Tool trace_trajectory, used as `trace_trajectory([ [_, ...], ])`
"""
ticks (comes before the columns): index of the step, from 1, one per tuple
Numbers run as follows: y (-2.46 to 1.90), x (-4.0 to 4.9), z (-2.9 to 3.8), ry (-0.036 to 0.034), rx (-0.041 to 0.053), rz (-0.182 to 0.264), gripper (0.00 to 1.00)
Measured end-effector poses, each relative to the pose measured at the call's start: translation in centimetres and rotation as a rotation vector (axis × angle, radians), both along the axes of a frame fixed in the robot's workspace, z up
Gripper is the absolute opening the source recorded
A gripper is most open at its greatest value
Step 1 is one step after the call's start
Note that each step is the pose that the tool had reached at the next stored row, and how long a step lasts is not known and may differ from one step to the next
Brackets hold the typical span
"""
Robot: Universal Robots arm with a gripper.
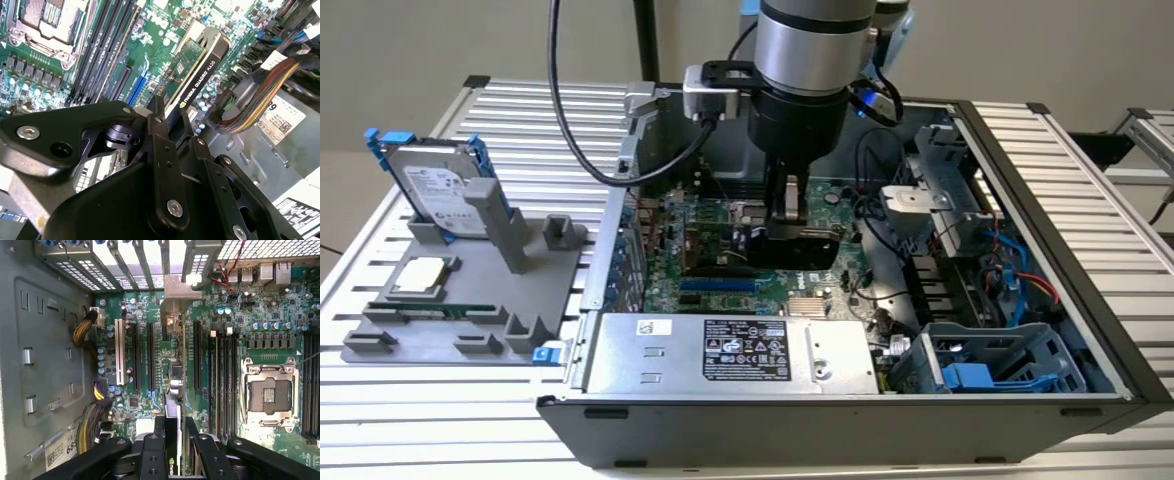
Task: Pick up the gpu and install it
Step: 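Insert the gpu into the slot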
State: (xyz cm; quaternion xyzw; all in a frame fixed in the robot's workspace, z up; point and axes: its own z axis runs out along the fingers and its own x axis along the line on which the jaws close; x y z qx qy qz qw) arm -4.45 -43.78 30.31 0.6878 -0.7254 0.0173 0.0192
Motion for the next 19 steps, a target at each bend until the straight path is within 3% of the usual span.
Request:
trace_trajectory([
  [9,0.04,-0.86,-0.73,0.0000,0.0001,-0.001,0.00],
  [19,0.08,-1.03,-0.83,0.0000,0.0007,-0.001,0.00],
])
